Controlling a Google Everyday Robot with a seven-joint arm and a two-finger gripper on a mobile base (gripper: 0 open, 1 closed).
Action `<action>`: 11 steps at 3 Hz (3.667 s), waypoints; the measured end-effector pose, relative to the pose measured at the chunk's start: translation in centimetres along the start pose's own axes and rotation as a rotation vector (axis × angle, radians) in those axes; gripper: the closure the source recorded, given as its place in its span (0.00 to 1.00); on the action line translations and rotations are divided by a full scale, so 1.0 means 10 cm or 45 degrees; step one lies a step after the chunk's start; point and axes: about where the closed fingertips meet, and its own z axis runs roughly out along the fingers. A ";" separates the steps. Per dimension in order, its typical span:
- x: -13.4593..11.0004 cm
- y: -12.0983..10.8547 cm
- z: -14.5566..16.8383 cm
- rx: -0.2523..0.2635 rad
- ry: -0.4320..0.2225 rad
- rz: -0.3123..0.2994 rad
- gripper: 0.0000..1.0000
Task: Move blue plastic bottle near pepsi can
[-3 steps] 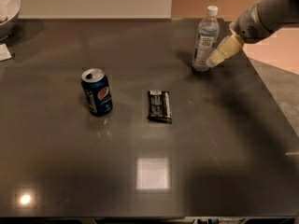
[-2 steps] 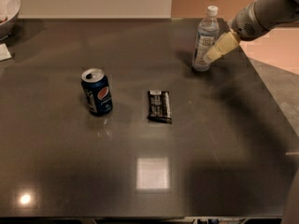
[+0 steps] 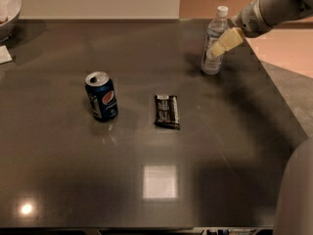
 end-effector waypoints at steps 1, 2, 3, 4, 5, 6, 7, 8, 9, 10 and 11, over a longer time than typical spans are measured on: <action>-0.01 -0.04 0.02 -0.010 -0.008 0.013 0.18; -0.01 -0.04 -0.02 -0.018 -0.010 0.019 0.42; -0.05 0.05 -0.07 -0.043 -0.011 0.004 0.65; -0.20 0.28 -0.13 -0.101 -0.028 -0.043 0.88; -0.47 0.55 -0.15 -0.180 -0.082 -0.090 1.00; -0.79 0.85 -0.12 -0.269 -0.149 -0.138 1.00; -1.07 1.19 -0.04 -0.362 -0.203 -0.202 1.00; -1.23 1.51 0.09 -0.454 -0.215 -0.256 1.00; -1.28 1.83 0.22 -0.536 -0.205 -0.293 1.00; -1.30 2.12 0.34 -0.605 -0.192 -0.332 1.00; -1.30 2.27 0.46 -0.638 -0.171 -0.367 1.00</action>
Offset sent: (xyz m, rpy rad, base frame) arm -0.0003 -0.0122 0.0138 0.0226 0.0082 -0.0049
